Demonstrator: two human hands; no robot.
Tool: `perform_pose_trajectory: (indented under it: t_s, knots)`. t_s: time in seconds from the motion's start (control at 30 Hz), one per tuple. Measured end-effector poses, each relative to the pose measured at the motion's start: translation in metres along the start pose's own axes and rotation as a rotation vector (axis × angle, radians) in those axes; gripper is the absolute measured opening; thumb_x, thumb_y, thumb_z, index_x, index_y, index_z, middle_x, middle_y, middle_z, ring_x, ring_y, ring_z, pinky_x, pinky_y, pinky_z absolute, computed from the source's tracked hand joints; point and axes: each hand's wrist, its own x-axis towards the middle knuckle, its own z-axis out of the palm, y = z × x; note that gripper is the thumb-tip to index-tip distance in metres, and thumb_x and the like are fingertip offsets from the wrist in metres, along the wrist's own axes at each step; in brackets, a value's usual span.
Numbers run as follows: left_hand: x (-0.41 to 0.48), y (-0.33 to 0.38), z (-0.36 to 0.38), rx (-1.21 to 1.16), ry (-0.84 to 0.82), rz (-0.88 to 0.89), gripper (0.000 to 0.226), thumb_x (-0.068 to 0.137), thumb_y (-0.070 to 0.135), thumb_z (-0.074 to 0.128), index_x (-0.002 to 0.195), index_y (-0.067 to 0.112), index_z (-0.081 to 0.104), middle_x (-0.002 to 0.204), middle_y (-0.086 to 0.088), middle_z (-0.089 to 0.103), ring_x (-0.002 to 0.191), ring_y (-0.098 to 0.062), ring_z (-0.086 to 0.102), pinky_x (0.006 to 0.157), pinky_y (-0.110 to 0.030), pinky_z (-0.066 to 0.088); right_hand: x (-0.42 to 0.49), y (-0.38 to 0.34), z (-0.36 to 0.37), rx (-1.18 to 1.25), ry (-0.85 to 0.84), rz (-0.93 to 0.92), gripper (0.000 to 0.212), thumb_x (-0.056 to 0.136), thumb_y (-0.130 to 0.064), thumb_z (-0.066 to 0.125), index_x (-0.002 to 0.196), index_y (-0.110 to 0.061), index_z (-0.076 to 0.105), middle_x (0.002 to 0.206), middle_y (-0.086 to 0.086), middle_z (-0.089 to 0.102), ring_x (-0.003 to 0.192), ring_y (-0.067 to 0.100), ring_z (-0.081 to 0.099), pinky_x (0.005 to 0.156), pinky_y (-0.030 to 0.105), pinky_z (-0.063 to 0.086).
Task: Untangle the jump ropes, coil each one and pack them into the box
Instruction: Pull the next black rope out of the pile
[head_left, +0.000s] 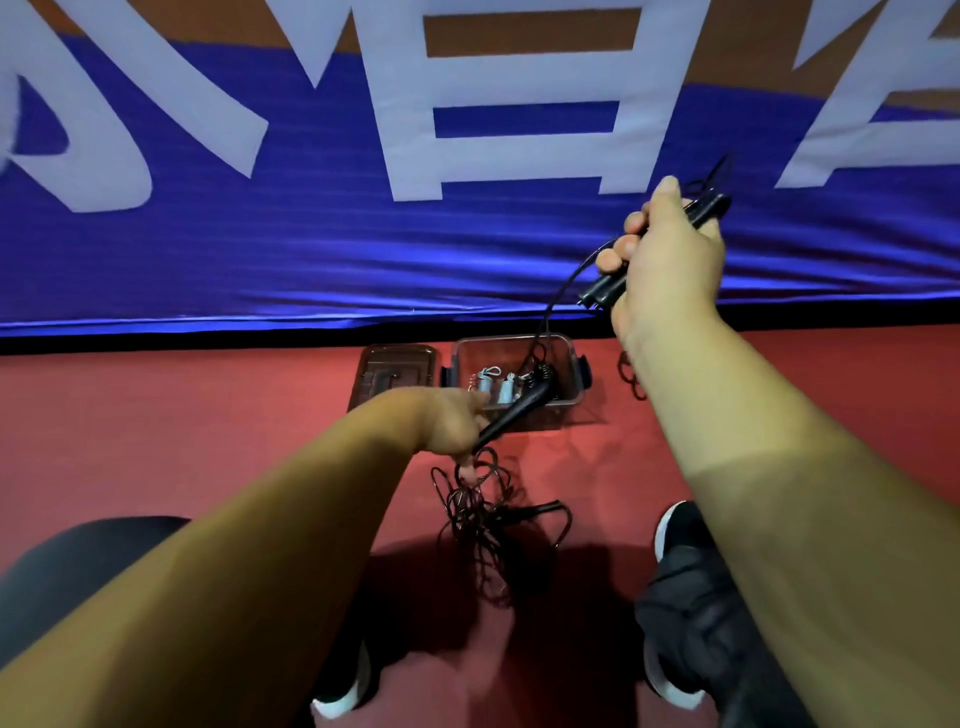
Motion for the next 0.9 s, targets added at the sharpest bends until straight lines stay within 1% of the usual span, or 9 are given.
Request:
perform_pose_trajectory:
  t_s: [0.07, 0.2, 0.33, 0.47, 0.63, 0.7, 0.73, 0.8, 0.9]
  knots:
    - [-0.006, -0.003, 0.003, 0.162, -0.062, 0.009, 0.087, 0.078, -0.004, 0.081, 0.153, 0.025, 0.047, 0.131, 0.009, 0.071, 0.125, -0.015, 0.061, 0.106, -0.032, 0.047, 0.002, -0.002, 0.001, 0.011, 0.002, -0.012, 0.017, 0.110, -0.023, 0.057, 0.097, -0.013, 0.052, 0.067, 0.002, 0.051, 0.046, 0.013, 0.034, 0.046, 0.029, 0.035]
    - [-0.014, 0.004, 0.004, 0.327, -0.136, -0.013, 0.069, 0.090, 0.006, 0.068, 0.154, 0.024, 0.049, 0.150, -0.001, 0.054, 0.136, -0.025, 0.052, 0.115, -0.040, 0.043, 0.004, -0.001, 0.007, -0.004, -0.047, 0.047, 0.017, 0.108, -0.024, 0.060, 0.097, -0.014, 0.054, 0.068, 0.003, 0.053, 0.048, 0.014, 0.033, 0.045, 0.026, 0.032]
    - [-0.022, 0.021, -0.019, 0.271, 0.219, -0.013, 0.040, 0.094, 0.018, 0.059, 0.131, 0.005, 0.062, 0.131, -0.016, 0.067, 0.113, -0.033, 0.066, 0.098, -0.040, 0.055, -0.002, 0.014, 0.013, -0.253, -0.215, 0.119, 0.021, 0.106, -0.026, 0.065, 0.091, -0.014, 0.056, 0.069, 0.004, 0.056, 0.044, 0.012, 0.034, 0.042, 0.024, 0.033]
    - [-0.050, 0.047, -0.055, 0.117, 0.449, -0.045, 0.028, 0.101, 0.011, 0.047, 0.122, -0.004, 0.060, 0.124, -0.023, 0.067, 0.108, -0.037, 0.064, 0.082, -0.035, 0.048, -0.020, 0.029, 0.008, -0.755, -0.600, 0.253, 0.020, 0.097, -0.026, 0.077, 0.092, -0.013, 0.063, 0.077, 0.010, 0.070, 0.046, 0.011, 0.040, 0.042, 0.024, 0.039]
    - [-0.063, 0.033, -0.078, -0.110, 0.576, -0.049, 0.068, 0.093, 0.011, 0.055, 0.154, 0.005, 0.026, 0.145, -0.021, 0.047, 0.122, -0.040, 0.057, 0.086, -0.038, 0.045, -0.038, 0.047, 0.001, -1.228, -0.882, 0.303, 0.017, 0.092, -0.015, 0.076, 0.081, -0.016, 0.063, 0.054, 0.005, 0.053, 0.045, 0.016, 0.046, 0.049, 0.029, 0.043]
    - [-0.066, 0.026, -0.074, -0.150, 0.423, 0.106, 0.091, 0.081, 0.017, 0.066, 0.161, 0.021, 0.023, 0.143, -0.013, 0.057, 0.118, -0.033, 0.064, 0.088, -0.037, 0.051, -0.042, 0.049, 0.006, -1.162, -0.825, 0.221, 0.007, 0.094, -0.013, 0.070, 0.087, -0.015, 0.071, 0.060, 0.008, 0.059, 0.047, 0.017, 0.048, 0.051, 0.032, 0.044]
    - [-0.062, 0.023, -0.072, -0.180, 0.365, 0.183, 0.088, 0.073, 0.019, 0.068, 0.155, 0.025, 0.036, 0.135, -0.010, 0.065, 0.115, -0.029, 0.067, 0.093, -0.042, 0.056, -0.042, 0.047, 0.008, -1.081, -0.791, 0.201, 0.007, 0.095, -0.013, 0.068, 0.091, -0.015, 0.073, 0.067, 0.011, 0.065, 0.047, 0.016, 0.047, 0.050, 0.031, 0.043]
    - [-0.055, 0.017, -0.071, -0.268, 0.380, 0.279, 0.059, 0.067, 0.018, 0.071, 0.124, 0.021, 0.059, 0.116, -0.013, 0.072, 0.106, -0.026, 0.070, 0.096, -0.053, 0.056, -0.044, 0.041, 0.015, -0.914, -0.754, 0.208, 0.009, 0.097, -0.010, 0.066, 0.097, -0.014, 0.074, 0.079, 0.012, 0.074, 0.046, 0.011, 0.042, 0.044, 0.026, 0.039]
    - [-0.055, 0.016, -0.075, -0.376, 0.496, 0.311, 0.025, 0.090, 0.031, 0.076, 0.110, 0.017, 0.070, 0.100, -0.007, 0.077, 0.092, -0.019, 0.072, 0.093, -0.039, 0.058, -0.044, 0.027, 0.022, -0.811, -0.681, 0.168, 0.013, 0.095, -0.007, 0.063, 0.097, -0.010, 0.075, 0.076, 0.010, 0.071, 0.046, 0.011, 0.039, 0.043, 0.024, 0.033]
